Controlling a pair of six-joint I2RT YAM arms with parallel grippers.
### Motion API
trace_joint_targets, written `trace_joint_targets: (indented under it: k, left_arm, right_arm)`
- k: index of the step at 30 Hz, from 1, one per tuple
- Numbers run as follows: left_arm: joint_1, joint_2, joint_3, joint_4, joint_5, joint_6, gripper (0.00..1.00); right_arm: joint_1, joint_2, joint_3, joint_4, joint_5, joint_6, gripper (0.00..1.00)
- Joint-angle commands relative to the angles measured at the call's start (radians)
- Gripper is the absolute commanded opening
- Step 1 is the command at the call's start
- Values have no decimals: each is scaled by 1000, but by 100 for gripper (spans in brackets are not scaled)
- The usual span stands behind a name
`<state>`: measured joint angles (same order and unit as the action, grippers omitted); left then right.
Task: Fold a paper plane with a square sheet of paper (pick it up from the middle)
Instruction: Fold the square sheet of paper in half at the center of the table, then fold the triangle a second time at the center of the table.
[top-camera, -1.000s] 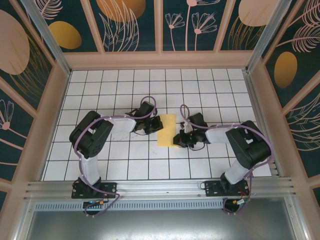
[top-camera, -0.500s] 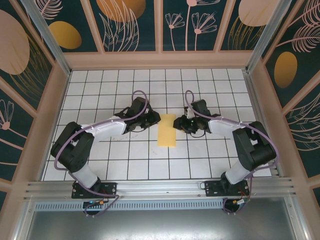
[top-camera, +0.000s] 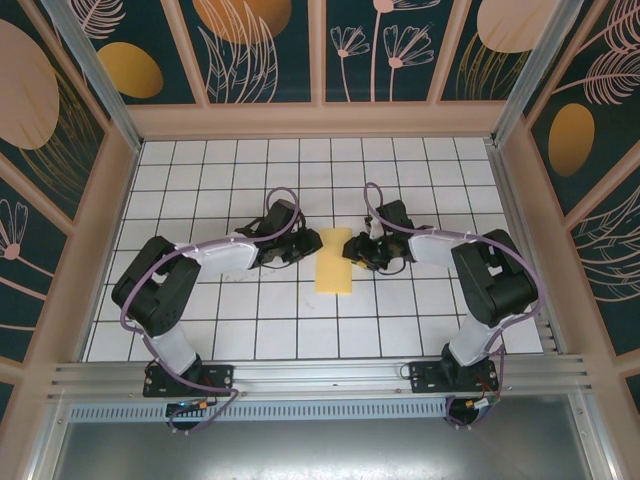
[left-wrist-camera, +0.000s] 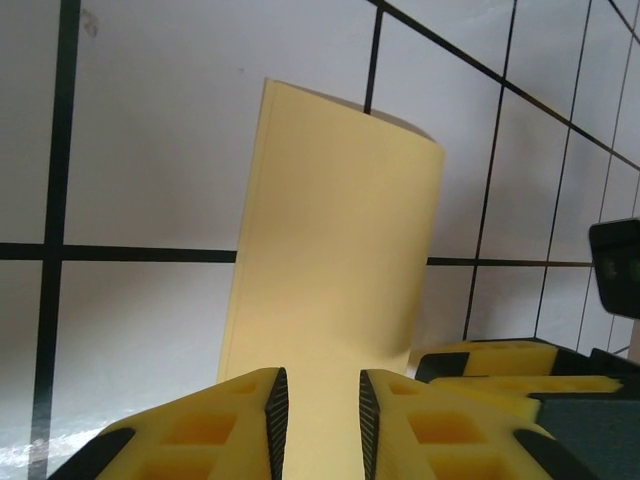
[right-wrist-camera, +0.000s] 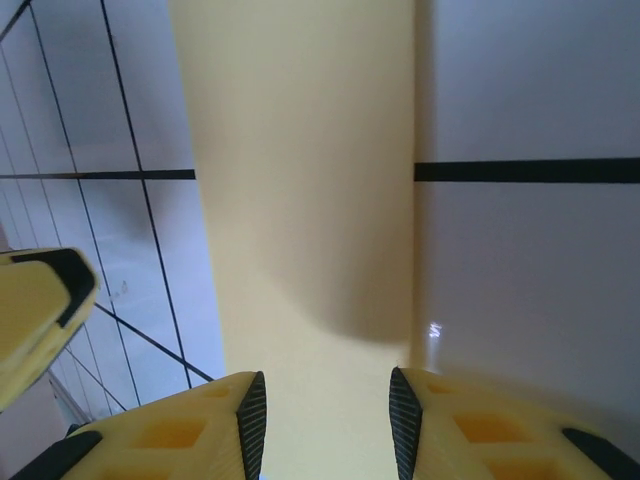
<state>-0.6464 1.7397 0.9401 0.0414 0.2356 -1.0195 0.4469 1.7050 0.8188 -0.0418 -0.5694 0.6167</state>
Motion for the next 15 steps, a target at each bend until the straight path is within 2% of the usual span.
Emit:
trace_joint_targets:
  k: [1, 8, 15]
  left_arm:
    - [11, 14, -11, 17, 22, -11, 29]
    - [12, 29, -13, 26, 34, -19, 29]
    - [12, 39, -18, 36, 44, -25, 30]
  right_arm:
    - [6, 10, 28, 18, -17, 12, 40]
    - [9, 37, 25, 34, -30, 14, 39]
    - [6, 55, -1, 18, 9, 2, 39]
